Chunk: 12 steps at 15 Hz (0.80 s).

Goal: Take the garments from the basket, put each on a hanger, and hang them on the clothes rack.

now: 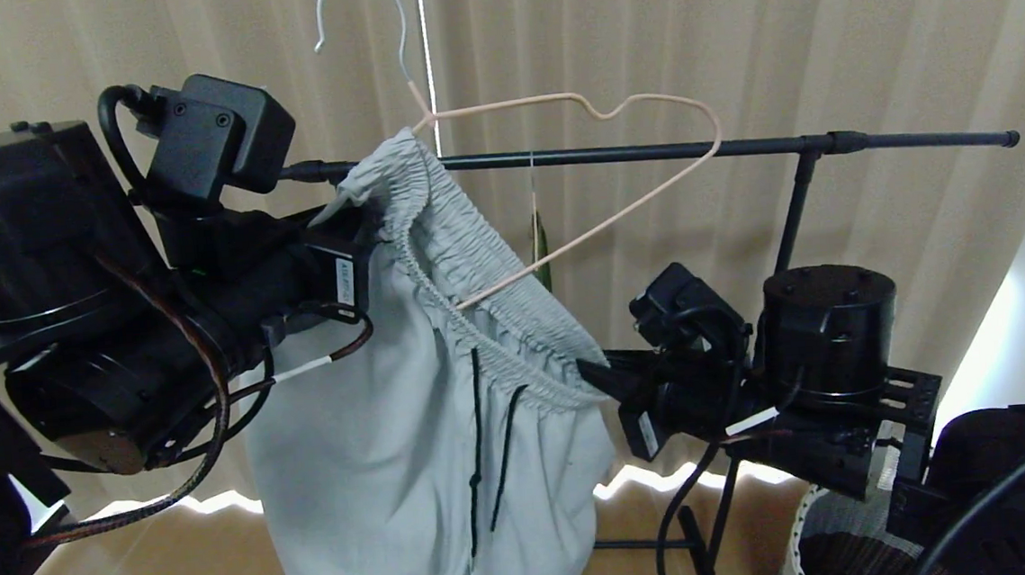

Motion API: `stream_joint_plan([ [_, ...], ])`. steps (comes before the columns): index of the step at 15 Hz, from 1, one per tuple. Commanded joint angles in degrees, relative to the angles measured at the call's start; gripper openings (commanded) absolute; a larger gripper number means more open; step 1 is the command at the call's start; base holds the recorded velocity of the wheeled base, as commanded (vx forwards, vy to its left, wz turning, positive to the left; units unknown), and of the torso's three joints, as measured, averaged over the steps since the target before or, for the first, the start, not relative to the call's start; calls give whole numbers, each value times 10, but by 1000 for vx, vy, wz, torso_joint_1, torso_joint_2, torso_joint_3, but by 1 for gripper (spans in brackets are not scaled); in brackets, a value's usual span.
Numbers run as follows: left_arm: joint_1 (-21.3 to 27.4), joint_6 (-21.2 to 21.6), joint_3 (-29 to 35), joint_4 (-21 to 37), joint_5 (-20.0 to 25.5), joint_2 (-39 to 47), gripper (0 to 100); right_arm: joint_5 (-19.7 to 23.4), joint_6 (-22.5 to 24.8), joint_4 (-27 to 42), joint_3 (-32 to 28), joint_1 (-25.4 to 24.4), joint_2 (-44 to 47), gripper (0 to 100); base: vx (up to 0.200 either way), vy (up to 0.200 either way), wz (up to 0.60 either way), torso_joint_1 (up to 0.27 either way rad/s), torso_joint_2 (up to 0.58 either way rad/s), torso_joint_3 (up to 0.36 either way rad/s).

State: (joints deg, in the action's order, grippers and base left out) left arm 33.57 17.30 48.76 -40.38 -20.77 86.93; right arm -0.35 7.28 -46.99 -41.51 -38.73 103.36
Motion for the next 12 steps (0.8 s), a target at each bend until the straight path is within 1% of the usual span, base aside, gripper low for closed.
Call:
stream_joint_plan([
  [1, -9, 1, -9, -1, -1, -9, 0, -1, 1, 1, 2, 35, -10, 0, 0, 0, 0, 0, 0, 0],
  [4, -22, 11, -45, -1, 4, -30, 0, -1, 3, 0, -7, 86, -11, 0, 0, 0, 0, 0, 0, 0],
  [5, -27, 32, -68, -1, 7, -41, 0, -1, 3, 1, -20, 103, -11, 0, 0, 0, 0, 0, 0, 0],
  [7, -56, 99, -118, -1, 22, -62, 0, -1, 4, 1, -45, 128, -14, 0, 0, 0, 0, 0, 0, 0],
  [9, -91, 156, -162, -1, 55, -75, 0, -1, 4, 1, -60, 137, -15, 0, 0, 0, 0, 0, 0, 0],
  [11, -115, 207, -195, -1, 69, -79, 0, -1, 4, 1, -57, 138, -22, 0, 0, 0, 0, 0, 0, 0],
  [12, -126, 224, -202, -1, 69, -80, 0, -1, 3, 1, -56, 138, -25, 0, 0, 0, 0, 0, 0, 0],
])
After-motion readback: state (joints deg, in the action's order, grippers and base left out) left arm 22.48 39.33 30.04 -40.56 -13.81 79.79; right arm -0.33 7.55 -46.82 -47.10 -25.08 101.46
